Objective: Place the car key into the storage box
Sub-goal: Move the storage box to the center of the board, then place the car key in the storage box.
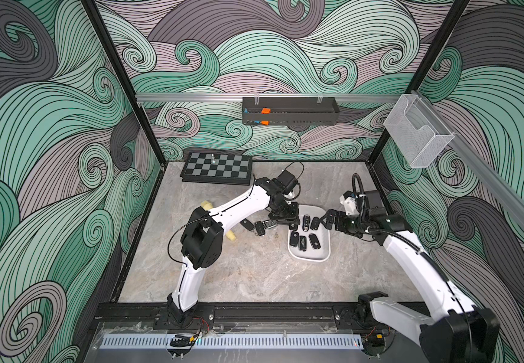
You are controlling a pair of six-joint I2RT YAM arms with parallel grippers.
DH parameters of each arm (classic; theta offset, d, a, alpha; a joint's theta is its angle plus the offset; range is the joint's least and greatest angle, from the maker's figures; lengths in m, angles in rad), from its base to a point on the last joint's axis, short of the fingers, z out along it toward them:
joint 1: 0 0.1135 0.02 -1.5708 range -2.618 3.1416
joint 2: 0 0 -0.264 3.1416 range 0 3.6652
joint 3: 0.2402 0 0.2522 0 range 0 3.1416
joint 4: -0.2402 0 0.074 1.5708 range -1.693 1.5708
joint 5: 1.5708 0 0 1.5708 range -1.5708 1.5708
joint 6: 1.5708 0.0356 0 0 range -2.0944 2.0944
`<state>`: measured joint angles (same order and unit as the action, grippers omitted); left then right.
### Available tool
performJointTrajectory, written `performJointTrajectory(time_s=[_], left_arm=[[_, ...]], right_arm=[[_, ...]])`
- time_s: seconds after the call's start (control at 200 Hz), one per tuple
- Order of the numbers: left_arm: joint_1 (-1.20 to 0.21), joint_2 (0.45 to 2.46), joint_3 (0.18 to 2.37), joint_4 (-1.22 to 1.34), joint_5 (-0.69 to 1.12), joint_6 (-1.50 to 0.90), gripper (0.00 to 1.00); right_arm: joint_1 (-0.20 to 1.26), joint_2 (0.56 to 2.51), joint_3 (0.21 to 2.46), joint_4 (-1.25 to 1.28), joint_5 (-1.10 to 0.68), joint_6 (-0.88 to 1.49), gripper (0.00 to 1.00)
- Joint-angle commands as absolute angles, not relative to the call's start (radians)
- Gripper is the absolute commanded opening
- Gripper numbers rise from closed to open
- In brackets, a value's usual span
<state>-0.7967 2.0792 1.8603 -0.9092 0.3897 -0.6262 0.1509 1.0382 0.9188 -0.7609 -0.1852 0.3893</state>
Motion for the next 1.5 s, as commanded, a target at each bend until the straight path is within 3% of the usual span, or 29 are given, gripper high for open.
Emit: performJointTrajectory(time_s=[0.0,0.405,0.946,1.241,1.496], left_arm=[[-0.824,2.124,1.92,-0.986,0.373,-0.58,0.21],[-0.887,2.306,2.086,-1.122,0.258,-0.581,0.22],[-0.934,2.447,2.229,-1.22,0.141,-0.614,0.25],[-0.936,2.434,2.251,-1.22,0.147,-0.644,0.45],[-0.937,2.298,2.202,-1.188,0.132,-0.717,0.58]], right_arm=[[0.147,0.951,0.858,-0.803,-0.221,0.434,0.99],[0.146,0.736,0.7,-0.803,-0.247,0.554,0.99],[0.144,0.717,0.692,-0.805,-0.296,0.541,0.99],[0.144,0.701,0.708,-0.805,-0.295,0.539,0.99],[0.143,0.752,0.797,-0.804,-0.299,0.505,0.99]])
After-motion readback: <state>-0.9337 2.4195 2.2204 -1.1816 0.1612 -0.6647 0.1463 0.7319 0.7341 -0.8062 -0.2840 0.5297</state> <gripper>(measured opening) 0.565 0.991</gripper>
